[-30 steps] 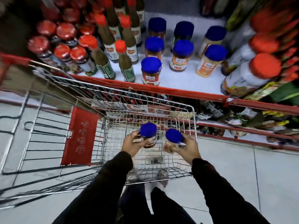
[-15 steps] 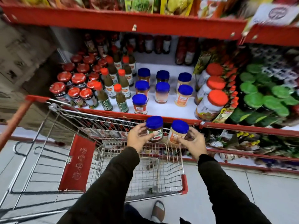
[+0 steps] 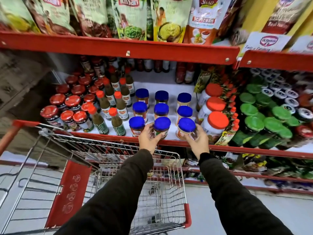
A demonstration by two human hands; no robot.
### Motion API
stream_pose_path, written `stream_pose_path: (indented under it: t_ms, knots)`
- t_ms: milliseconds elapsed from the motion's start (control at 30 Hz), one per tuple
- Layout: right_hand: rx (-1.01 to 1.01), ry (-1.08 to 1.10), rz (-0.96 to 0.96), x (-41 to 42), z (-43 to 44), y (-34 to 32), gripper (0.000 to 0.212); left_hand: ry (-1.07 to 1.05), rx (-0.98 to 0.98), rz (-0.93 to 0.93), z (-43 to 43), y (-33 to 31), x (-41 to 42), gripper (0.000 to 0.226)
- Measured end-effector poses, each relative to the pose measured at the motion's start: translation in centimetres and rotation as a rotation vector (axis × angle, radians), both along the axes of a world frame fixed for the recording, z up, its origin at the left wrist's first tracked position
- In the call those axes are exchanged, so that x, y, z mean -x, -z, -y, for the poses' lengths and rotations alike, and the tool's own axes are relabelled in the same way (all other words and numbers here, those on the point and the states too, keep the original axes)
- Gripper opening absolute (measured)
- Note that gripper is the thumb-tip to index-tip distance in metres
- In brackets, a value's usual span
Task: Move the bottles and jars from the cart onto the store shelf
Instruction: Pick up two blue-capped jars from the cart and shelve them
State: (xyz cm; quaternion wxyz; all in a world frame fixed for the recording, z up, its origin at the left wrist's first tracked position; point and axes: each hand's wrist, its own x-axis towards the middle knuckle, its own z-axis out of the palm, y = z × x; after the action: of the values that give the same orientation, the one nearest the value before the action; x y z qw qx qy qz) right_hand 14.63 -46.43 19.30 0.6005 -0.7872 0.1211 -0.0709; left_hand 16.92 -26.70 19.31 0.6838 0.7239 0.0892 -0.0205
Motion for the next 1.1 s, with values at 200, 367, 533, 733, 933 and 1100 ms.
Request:
stream_pose_path:
  t_ms: [200,367,533,733,933,1100]
  knots:
    - [0.003,-0.04,-0.057,-1.2,0.2,1.0,0.053,-0.001,-0.017,-0.06,0.7,0.7,-1.3,0.062]
    - [0.074,-0.067,-0.068,-1.6,0.4,1.4,0.053,-0.041,-0.013,-0.069,1.1,1.5,-1.5,0.059]
    - [0.114,-0.051,-0.042,-0.7,-0.4,1.1,0.069,0.008,-0.115,0.01,1.1,1.8,-0.8,0.059]
    - [0.247,0.061,0.118,2.2,-3.5,0.7,0.083,-0.012,-0.149,0.109,-1.1,2.1,2.6,0.043]
    - [0.447,0.063,0.203,2.6,-8.0,-0.8,0.081,-0.092,-0.39,0.245,-5.7,1.5,4.7,0.042]
    - [0.395,-0.08,0.244,0.2,-14.1,-3.5,0.087,-0.224,-0.478,0.308,-11.6,-0.2,3.7,0.051]
